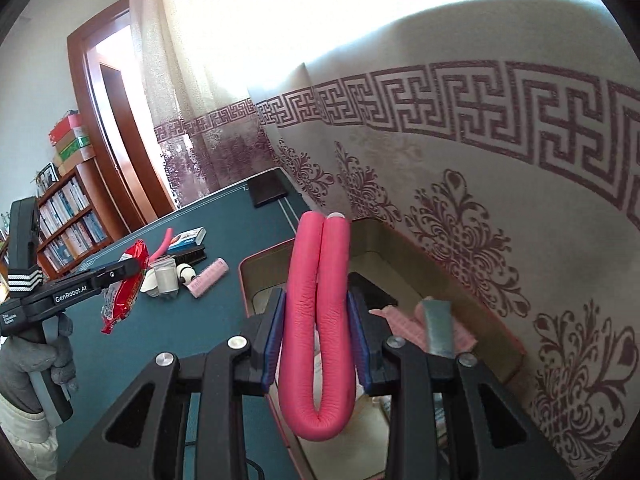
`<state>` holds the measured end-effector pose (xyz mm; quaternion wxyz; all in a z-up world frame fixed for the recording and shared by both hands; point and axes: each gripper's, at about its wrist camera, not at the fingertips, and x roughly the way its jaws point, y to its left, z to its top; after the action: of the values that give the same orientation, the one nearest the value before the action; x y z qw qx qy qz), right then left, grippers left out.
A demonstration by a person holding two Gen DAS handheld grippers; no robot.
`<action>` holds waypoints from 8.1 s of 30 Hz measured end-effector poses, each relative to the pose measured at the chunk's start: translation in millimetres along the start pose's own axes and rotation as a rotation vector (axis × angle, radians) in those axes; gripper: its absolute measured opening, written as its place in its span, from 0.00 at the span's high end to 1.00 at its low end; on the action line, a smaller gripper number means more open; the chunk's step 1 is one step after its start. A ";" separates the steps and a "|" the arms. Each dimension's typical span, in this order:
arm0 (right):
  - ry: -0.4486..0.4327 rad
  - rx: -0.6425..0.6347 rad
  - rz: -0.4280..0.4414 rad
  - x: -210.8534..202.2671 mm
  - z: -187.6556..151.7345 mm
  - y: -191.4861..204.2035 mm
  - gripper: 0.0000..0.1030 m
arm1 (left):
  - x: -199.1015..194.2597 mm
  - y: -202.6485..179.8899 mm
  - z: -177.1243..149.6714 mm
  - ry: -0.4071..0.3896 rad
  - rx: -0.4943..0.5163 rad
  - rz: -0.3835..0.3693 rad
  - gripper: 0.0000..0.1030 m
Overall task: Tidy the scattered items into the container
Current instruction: 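Carry the snack packet and pink foam roller into the red tin box, then open both grippers and move them back over the table items, then grasp the white plate with the left gripper while the right gripper grasps the bagged tape roll, then carry the plate and tape roll into the red tin box and release both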
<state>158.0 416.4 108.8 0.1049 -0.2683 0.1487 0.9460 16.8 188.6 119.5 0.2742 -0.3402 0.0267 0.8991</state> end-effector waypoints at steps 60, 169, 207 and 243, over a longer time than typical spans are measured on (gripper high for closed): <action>0.133 -0.102 -0.064 50.7 4.3 41.4 0.21 | -13.7 86.8 -68.8 0.007 -0.217 0.158 0.19; 0.372 -0.092 0.247 223.4 -10.9 194.2 0.21 | 38.8 187.8 -69.8 0.109 -0.236 0.254 0.34; 0.159 -0.073 0.155 90.9 -11.9 128.2 0.49 | 28.9 144.2 -66.8 0.105 -0.178 0.218 0.34; 0.046 0.102 -0.123 15.6 -13.9 -39.6 0.49 | 38.1 -113.2 -7.5 0.044 0.216 -0.161 0.34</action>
<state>162.7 450.6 80.1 0.1728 -0.2930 0.1821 0.9226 55.6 301.0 105.6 0.3801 -0.3292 0.1020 0.8583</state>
